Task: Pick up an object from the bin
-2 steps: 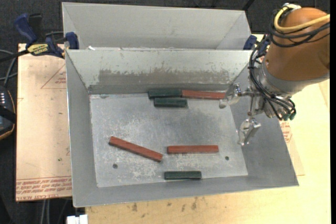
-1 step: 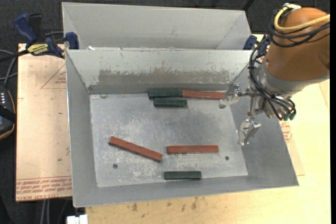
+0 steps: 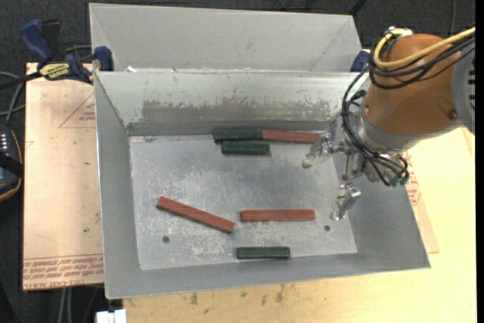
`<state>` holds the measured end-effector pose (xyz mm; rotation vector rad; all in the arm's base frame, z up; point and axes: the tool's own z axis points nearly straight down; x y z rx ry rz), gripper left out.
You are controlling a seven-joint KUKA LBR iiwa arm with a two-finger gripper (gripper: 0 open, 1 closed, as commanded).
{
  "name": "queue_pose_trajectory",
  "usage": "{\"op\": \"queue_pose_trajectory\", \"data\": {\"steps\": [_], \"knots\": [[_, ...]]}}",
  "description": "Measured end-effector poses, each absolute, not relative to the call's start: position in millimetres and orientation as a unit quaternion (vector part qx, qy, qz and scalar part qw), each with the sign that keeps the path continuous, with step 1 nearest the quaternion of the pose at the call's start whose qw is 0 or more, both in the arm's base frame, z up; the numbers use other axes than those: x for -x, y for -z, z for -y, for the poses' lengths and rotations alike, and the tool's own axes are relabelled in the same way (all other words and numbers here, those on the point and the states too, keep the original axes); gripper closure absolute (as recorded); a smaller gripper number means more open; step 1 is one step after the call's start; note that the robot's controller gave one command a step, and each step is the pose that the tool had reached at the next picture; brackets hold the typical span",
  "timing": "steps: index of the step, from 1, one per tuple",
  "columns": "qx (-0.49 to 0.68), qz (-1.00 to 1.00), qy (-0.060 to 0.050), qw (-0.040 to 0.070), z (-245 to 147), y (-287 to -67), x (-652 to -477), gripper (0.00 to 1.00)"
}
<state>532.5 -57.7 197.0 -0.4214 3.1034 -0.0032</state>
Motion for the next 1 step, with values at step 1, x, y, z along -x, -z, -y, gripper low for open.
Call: {"op": "queue_pose_trajectory", "data": {"steps": [1], "knots": [[0.141,-0.99,0.0,0.003,24.9,-127.8,-534.4,0.0]]}}
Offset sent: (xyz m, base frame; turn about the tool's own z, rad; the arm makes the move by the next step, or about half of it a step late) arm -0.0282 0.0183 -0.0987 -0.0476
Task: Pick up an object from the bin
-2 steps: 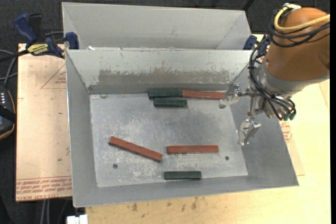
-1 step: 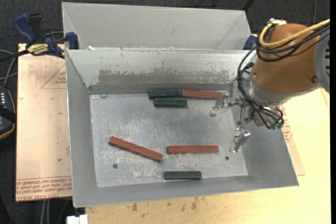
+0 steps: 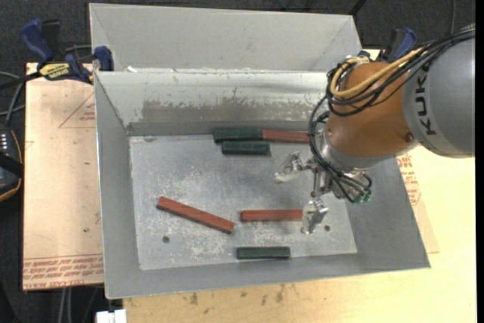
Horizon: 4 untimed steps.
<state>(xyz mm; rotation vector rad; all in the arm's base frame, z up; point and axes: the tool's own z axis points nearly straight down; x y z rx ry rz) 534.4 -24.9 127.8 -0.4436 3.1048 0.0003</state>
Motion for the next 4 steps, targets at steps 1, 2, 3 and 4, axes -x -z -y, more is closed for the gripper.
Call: {"op": "queue_pose_trajectory", "data": {"steps": [1,2,3,4], "knots": [[0.154,-0.988,-0.003,-0.002,21,-97,-515.0,0.0],[0.221,-0.975,0.001,0.009,-1,-79,-563.9,1.0],[0.221,-0.975,0.001,0.009,-1,-79,-563.9,1.0],[0.202,-0.979,0.0,0.002,-2,-193,-552.2,1.0]]}}
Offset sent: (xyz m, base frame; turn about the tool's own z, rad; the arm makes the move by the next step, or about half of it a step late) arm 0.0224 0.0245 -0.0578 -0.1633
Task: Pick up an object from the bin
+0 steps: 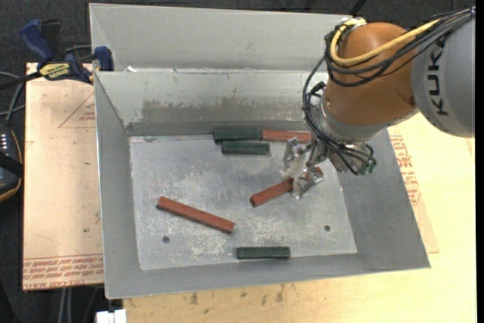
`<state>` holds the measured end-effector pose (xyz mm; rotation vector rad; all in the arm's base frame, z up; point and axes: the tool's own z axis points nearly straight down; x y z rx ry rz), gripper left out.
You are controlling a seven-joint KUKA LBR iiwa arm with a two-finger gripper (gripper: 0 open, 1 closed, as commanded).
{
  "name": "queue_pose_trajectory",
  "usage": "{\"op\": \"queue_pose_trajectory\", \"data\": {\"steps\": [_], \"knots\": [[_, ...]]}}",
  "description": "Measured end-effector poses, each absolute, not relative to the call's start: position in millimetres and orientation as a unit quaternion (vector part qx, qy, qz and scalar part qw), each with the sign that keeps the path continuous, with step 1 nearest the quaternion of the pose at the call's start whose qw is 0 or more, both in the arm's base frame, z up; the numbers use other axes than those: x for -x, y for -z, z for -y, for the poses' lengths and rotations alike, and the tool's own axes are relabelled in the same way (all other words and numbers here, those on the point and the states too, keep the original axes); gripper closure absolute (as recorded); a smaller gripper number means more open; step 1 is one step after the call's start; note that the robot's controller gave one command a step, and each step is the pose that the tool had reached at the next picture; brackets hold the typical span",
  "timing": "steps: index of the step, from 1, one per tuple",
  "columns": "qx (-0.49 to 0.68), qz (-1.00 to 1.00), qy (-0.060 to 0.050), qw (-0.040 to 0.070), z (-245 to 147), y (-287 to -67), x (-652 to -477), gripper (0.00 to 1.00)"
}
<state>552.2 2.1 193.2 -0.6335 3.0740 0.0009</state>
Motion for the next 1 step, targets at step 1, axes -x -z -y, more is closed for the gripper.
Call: {"op": "queue_pose_trajectory", "data": {"steps": [1], "knots": [[0.202,-0.979,0.0,0.001,-2.1,-193.2,-552.2,1.0]]}}
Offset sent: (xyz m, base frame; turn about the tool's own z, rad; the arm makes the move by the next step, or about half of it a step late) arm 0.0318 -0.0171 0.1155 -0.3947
